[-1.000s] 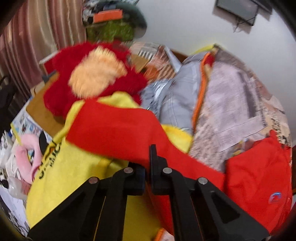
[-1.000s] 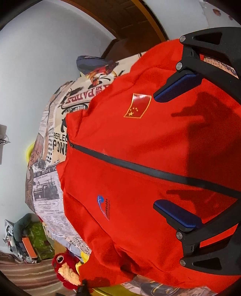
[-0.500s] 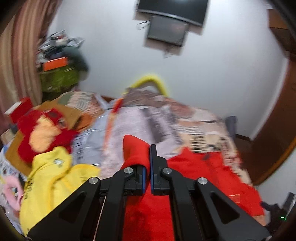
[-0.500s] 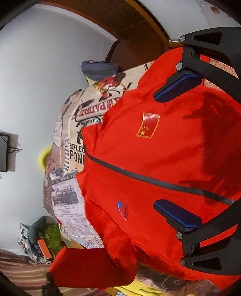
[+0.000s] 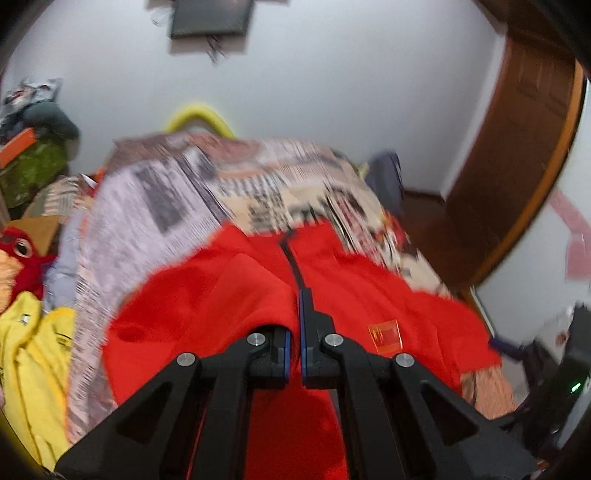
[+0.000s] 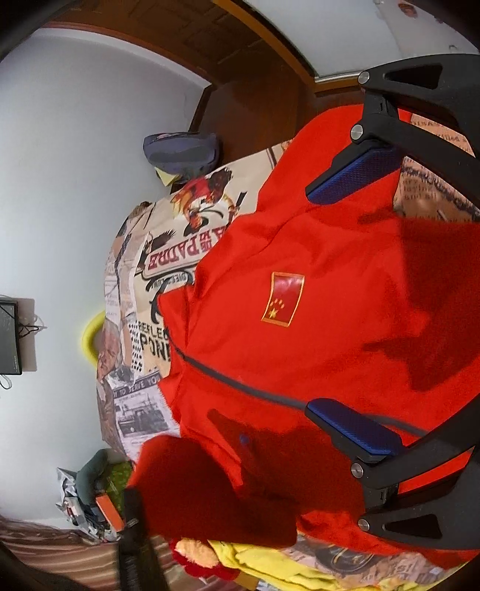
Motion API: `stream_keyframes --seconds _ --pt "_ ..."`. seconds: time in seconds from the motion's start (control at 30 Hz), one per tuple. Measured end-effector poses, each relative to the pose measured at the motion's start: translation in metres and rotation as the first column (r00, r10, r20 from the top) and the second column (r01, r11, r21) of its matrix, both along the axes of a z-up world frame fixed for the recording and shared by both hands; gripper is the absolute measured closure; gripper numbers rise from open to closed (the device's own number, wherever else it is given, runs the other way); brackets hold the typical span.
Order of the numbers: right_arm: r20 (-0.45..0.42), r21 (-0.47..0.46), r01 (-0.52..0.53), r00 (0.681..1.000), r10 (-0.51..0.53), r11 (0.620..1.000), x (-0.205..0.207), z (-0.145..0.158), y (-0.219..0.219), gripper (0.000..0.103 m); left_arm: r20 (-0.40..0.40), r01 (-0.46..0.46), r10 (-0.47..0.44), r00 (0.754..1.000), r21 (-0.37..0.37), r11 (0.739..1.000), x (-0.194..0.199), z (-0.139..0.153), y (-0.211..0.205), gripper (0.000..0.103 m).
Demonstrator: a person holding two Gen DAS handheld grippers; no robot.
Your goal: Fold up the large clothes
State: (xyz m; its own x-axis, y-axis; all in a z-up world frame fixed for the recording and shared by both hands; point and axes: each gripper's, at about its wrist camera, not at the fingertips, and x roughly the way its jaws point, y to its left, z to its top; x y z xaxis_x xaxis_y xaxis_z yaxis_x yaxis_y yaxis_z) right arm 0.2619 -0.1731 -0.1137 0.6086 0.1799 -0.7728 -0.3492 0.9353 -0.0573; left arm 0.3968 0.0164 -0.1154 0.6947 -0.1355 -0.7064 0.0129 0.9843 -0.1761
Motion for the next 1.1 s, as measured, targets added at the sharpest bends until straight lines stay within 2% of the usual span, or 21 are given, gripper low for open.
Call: stream_keyframes --seconds 0.1,0.23,0.33,0.43,0.53,0.6,0.67,0.77,0.87,1.0,1.1 --pt "-0.013 -0.014 -0.003 1.0 0.003 1.0 -0.001 -0.006 -0.005 0.0 -0.091 0.053 -0.051 0.995 0.013 0.999 0.006 -0.038 -0.021 0.101" --pt "-0.023 -0.031 -0.003 1.0 0.002 1.0 -0.003 -0.01 -0.009 0.0 -0.167 0.094 -0.092 0.982 0.004 0.996 0.006 -0.069 -0.033 0.101" --pt "-0.027 -0.033 -0.006 1.0 0.005 0.999 -0.007 -0.009 -0.01 0.0 -0.207 0.131 -0.127 0.97 0.007 0.991 -0.001 -0.079 -0.038 0.091" --pt "-0.019 -0.035 -0.014 1.0 0.014 0.999 -0.012 -0.001 -0.008 0.0 -0.218 0.156 -0.146 0.965 0.029 0.987 -0.009 -0.078 -0.039 0.075" --pt "-0.002 -0.034 -0.03 1.0 0.03 0.999 -0.019 0.01 -0.004 0.0 -0.19 0.179 -0.162 0.968 0.072 0.981 -0.022 -0.066 -0.039 0.073" --pt "0.012 -0.035 -0.043 0.999 0.043 0.998 -0.024 0.018 0.001 0.0 -0.163 0.18 -0.162 0.973 0.1 0.979 -0.03 -0.052 -0.034 0.066" --pt "0.028 -0.044 -0.056 0.998 0.057 0.997 -0.029 0.026 0.008 0.0 -0.136 0.168 -0.153 0.979 0.113 0.979 -0.037 -0.04 -0.027 0.051" --pt "0.043 -0.059 -0.08 0.996 0.082 0.995 -0.034 0.034 0.018 0.0 -0.084 0.121 -0.109 0.99 0.149 0.981 -0.053 -0.02 -0.008 0.048" --pt "0.055 -0.084 -0.11 0.992 0.115 0.99 -0.039 0.039 0.033 0.0 -0.077 0.077 -0.065 0.995 0.165 0.983 -0.063 -0.013 0.017 0.047" --pt "0.045 -0.1 -0.147 0.987 0.152 0.984 -0.041 0.038 0.056 0.0 -0.096 0.018 -0.001 0.995 0.173 0.985 -0.078 -0.017 0.058 0.046" --pt "0.02 -0.103 -0.183 0.982 0.186 0.978 -0.039 0.029 0.075 0.0 -0.126 -0.035 0.06 0.99 0.186 0.982 -0.091 -0.033 0.094 0.046"
